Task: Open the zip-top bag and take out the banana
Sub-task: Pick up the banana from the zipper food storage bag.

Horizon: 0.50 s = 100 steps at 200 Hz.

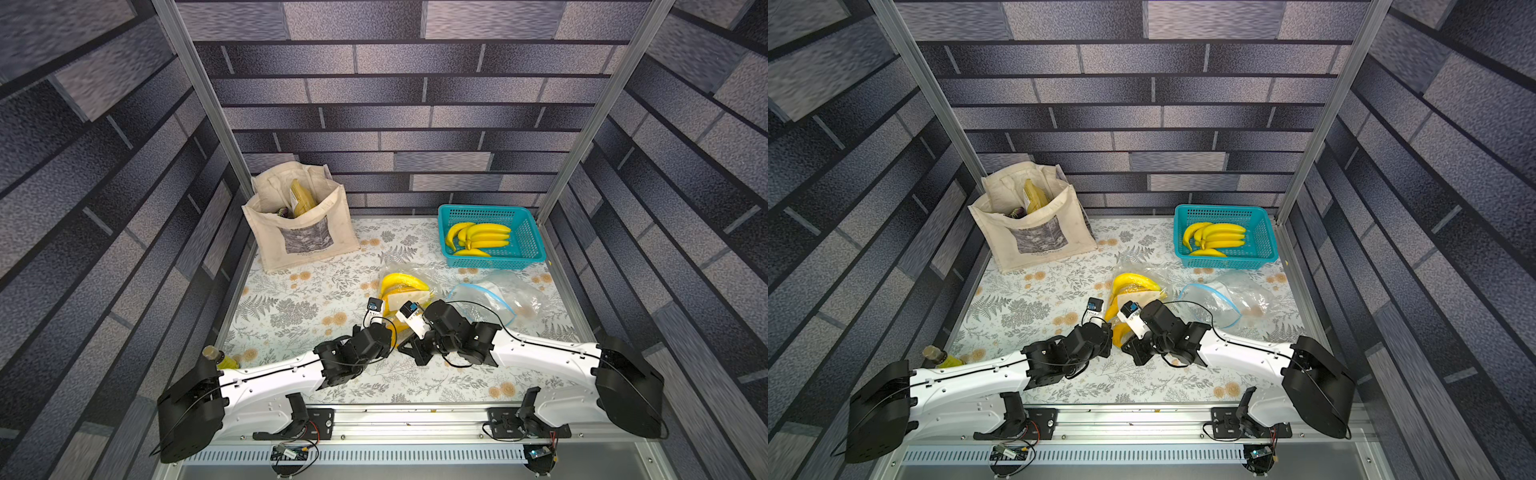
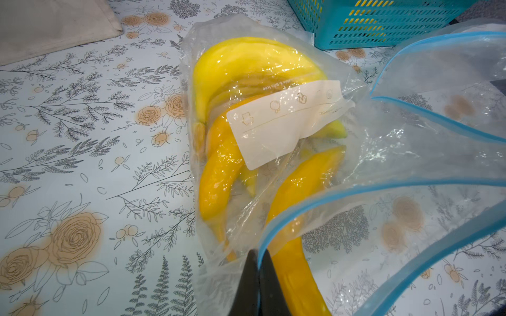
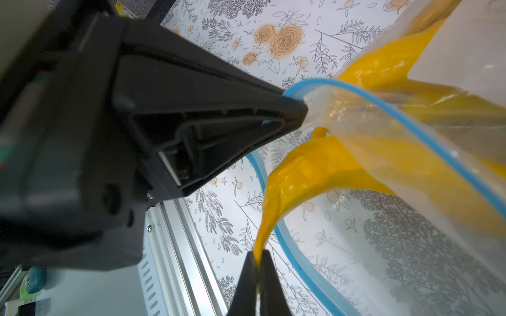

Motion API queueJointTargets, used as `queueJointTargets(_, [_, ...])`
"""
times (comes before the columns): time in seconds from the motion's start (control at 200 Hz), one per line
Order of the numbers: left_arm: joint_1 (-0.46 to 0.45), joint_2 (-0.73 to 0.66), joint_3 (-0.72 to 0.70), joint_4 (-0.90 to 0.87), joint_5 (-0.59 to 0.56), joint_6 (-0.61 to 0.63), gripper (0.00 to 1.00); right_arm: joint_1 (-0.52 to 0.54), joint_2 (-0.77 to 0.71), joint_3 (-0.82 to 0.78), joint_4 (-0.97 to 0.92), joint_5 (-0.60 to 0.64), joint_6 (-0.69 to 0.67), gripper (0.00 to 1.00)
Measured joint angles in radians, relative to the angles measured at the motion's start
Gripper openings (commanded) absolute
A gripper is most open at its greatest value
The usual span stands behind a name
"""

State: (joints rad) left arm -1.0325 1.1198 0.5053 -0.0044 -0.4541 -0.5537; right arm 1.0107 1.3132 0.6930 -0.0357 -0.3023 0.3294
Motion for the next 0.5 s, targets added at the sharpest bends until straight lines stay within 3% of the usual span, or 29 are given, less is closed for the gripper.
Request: queueJointTargets(0.501, [0.111,0.000,-0.005,0.014,0.047,0.031,0.00,0.000,-0.284,-0.018,0.032,-0.055,0.008,0.04])
